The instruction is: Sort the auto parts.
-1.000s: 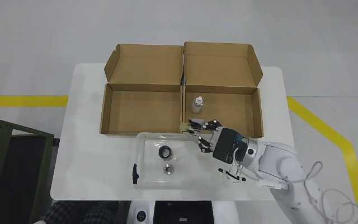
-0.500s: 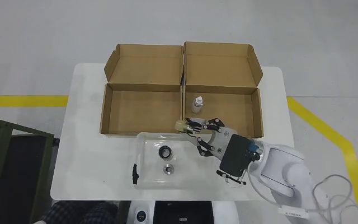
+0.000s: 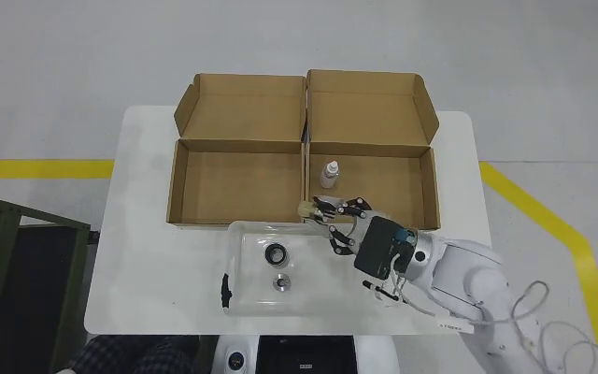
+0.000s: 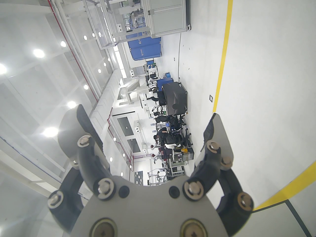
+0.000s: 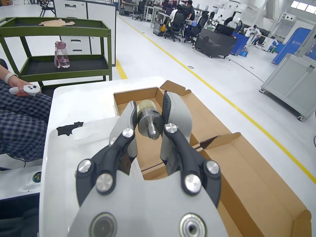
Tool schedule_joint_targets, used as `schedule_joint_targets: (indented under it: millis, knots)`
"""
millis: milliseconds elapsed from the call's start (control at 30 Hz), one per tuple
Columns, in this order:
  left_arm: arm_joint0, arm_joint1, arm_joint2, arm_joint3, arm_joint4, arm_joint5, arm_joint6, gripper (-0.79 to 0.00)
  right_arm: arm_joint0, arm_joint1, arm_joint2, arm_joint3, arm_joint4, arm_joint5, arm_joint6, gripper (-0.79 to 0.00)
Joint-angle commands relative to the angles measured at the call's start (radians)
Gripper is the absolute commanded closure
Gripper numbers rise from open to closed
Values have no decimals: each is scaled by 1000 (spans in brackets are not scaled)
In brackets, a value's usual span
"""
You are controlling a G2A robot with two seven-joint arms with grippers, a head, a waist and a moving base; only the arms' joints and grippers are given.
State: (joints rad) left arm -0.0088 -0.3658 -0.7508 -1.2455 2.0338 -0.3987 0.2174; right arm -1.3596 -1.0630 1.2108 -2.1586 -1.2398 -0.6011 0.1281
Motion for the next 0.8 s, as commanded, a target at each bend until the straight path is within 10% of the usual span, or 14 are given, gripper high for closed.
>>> schedule_joint_targets:
  millis: [0, 767]
  knots:
    - [0, 0, 0, 0, 0, 0, 0, -785, -8, 1, 3, 19, -16, 15, 30, 0]
    - [0, 0, 0, 0, 0, 0, 0, -785, 145, 4, 31, 288, -12, 0, 366, 0]
